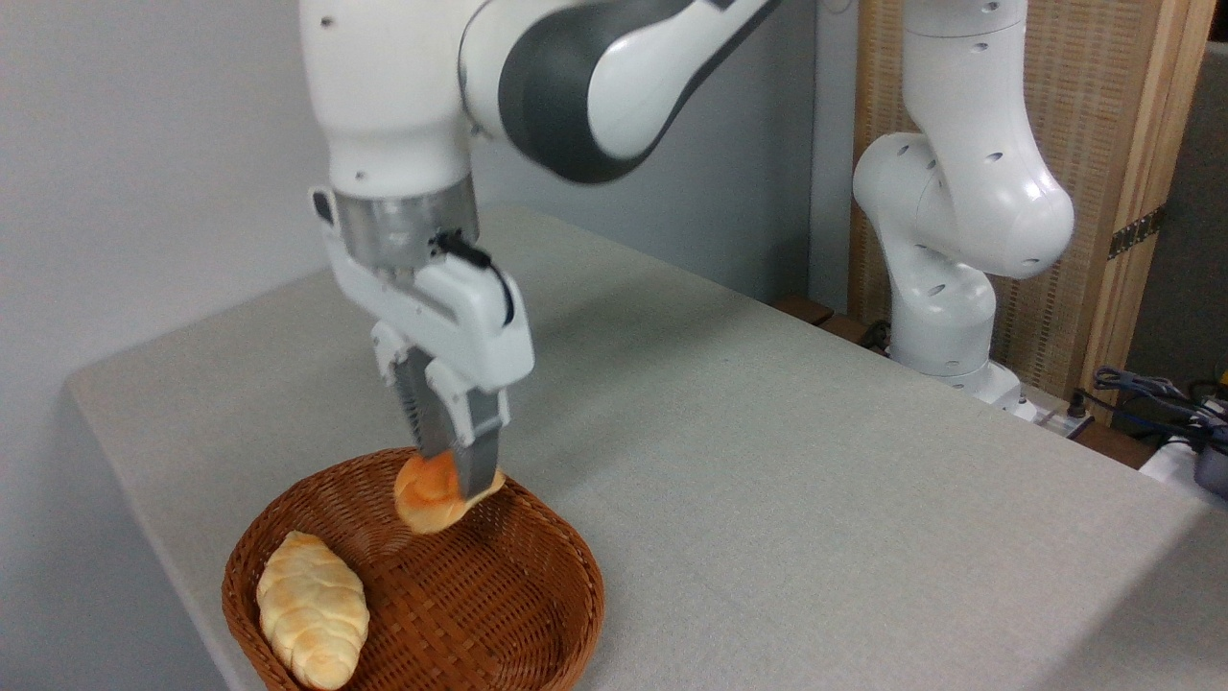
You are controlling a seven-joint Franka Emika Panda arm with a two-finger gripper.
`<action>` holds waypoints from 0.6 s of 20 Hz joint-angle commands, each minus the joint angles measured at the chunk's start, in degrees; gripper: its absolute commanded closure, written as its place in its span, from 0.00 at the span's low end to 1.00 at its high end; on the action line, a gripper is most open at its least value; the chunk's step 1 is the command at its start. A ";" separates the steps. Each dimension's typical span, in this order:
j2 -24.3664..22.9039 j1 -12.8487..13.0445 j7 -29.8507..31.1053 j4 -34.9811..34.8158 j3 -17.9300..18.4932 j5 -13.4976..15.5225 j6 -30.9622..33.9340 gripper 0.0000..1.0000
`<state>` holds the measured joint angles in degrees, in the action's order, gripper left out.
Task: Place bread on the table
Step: 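Carry the orange bun out of the basket over the table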
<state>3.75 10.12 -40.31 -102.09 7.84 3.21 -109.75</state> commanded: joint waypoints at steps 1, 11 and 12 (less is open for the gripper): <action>-3.13 0.17 -1.09 -1.70 0.42 0.83 5.58 0.55; -13.07 2.80 -2.76 -15.59 0.25 0.75 6.39 0.52; -12.64 4.02 -2.76 -16.11 0.33 0.75 6.30 0.52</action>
<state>-6.98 11.60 -41.83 -114.29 7.76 3.24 -103.53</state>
